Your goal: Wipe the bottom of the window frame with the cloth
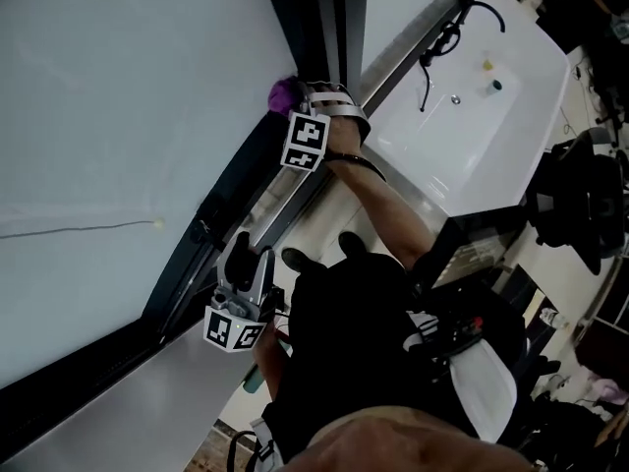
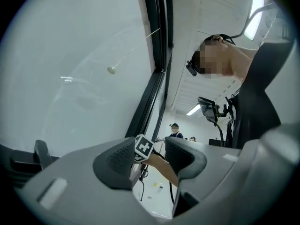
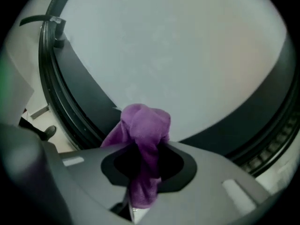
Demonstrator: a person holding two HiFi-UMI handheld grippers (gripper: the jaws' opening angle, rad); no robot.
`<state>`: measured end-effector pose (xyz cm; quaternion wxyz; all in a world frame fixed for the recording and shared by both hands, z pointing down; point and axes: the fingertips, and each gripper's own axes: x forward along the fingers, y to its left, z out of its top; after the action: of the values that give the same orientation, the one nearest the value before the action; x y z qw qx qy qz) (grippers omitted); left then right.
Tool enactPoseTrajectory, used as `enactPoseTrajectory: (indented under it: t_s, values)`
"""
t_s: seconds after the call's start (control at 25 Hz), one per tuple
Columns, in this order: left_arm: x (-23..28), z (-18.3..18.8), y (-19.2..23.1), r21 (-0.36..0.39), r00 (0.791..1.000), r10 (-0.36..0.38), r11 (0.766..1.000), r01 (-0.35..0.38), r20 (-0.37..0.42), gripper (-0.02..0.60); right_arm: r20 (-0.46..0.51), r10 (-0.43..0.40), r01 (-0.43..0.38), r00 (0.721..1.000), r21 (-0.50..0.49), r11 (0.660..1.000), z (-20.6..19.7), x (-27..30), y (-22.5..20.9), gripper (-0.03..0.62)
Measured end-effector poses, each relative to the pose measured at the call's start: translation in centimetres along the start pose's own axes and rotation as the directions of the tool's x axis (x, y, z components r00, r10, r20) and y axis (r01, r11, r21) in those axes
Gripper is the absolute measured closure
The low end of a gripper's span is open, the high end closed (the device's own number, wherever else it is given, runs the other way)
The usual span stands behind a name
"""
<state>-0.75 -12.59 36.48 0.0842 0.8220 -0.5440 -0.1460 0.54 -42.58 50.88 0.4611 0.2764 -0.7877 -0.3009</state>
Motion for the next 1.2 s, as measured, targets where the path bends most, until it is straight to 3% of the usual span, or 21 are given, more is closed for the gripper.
enactPoseTrajectory:
  t_s: [0.12, 0.24, 0.48, 0.56, 0.68, 0.84, 0.88, 0.96, 1.08, 1.12, 1.2]
  values:
    - [-1.1, 0.1, 2.1, -0.017, 0.999, -0.045, 0.999, 0.045, 0.024, 0.374, -0.007, -0.014, 0.013, 1.0, -0.088, 0.996, 2.8, 1.2, 2.3, 0.517]
    - [-0.7, 0.9, 2.3, -0.027, 0.997, -0.074, 0.997, 0.075, 0.037, 0.374, -0.135, -0.049, 0.054, 0.99, 0.029, 0.998, -1.5, 1.7, -0.3, 0.52]
    - [0.8, 2.3, 1.9, -0.093, 0.986, -0.149, 0.983, 0.155, 0.071, 0.378, -0.167, -0.148, 0.161, 0.975, 0.069, 0.984, -1.8, 2.4, -2.8, 0.517]
    - [0.5, 2.9, 1.5, -0.092, 0.977, -0.193, 0.975, 0.201, 0.087, 0.378, -0.213, -0.11, 0.131, 0.971, 0.089, 0.987, -2.4, 2.6, -2.6, 0.525]
    - [-0.8, 3.4, 1.5, -0.079, 0.967, -0.23, 0.968, 0.24, 0.112, 0.377, -0.288, -0.001, 0.023, 0.958, 0.074, 0.997, -3.1, 0.7, -1.5, 0.524]
    - [-1.3, 3.4, 1.2, -0.116, 0.95, -0.278, 0.948, 0.295, 0.142, 0.378, -0.198, -0.144, 0.132, 0.969, -0.074, 0.988, -1.4, 2.1, -2.2, 0.516]
    - [-1.0, 3.5, 0.9, -0.12, 0.946, -0.287, 0.945, 0.305, 0.147, 0.377, -0.194, -0.149, 0.138, 0.97, -0.068, 0.988, -1.9, 2.3, -2.0, 0.517]
    - [0.0, 3.7, 0.3, -0.106, 0.945, -0.292, 0.945, 0.308, 0.147, 0.377, -0.227, -0.056, 0.065, 0.972, 0.035, 0.997, -4.4, 1.1, -1.2, 0.526]
    - [0.0, 4.0, 0.4, -0.082, 0.951, -0.275, 0.954, 0.288, 0.142, 0.379, -0.279, 0.157, -0.112, 0.947, 0.172, 0.979, -8.3, -3.8, 1.3, 0.517]
    - [-0.3, 4.1, 0.7, -0.078, 0.954, -0.264, 0.958, 0.277, 0.142, 0.379, -0.227, 0.193, -0.141, 0.954, 0.227, 0.964, -8.6, -5.7, 1.9, 0.517]
    - [-0.4, 4.4, 1.2, -0.073, 0.96, -0.238, 0.965, 0.251, 0.149, 0.377, 0.01, 0.199, -0.189, 0.98, 0.371, 0.909, -7.1, -9.3, 1.8, 0.516]
